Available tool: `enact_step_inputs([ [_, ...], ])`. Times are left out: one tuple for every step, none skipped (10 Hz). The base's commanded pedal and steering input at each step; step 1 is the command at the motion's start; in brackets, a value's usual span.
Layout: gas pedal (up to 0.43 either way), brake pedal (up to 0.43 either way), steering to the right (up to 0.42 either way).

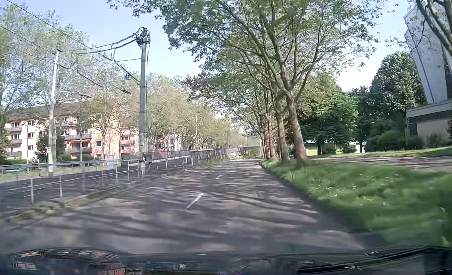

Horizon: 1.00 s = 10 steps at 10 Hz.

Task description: Follow the waypoints while adhering to traffic rules and regulations

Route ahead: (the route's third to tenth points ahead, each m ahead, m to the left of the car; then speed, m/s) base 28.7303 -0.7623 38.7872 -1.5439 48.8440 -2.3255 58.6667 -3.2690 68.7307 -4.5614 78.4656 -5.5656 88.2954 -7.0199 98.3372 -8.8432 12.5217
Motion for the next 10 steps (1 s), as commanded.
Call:
enact_step_inputs([
  [0.157, 0.0, 0.009],
  [0.157, 0.0, 0.009],
  [0.157, 0.0, 0.01],
  [0.157, 0.0, 0.01],
  [0.157, 0.0, 0.01],
  [0.157, 0.0, 0.01],
  [0.157, 0.0, 0.009],
  [0.157, 0.0, 0.009],
  [0.157, 0.0, 0.009],
  [0.157, 0.0, 0.009],
])
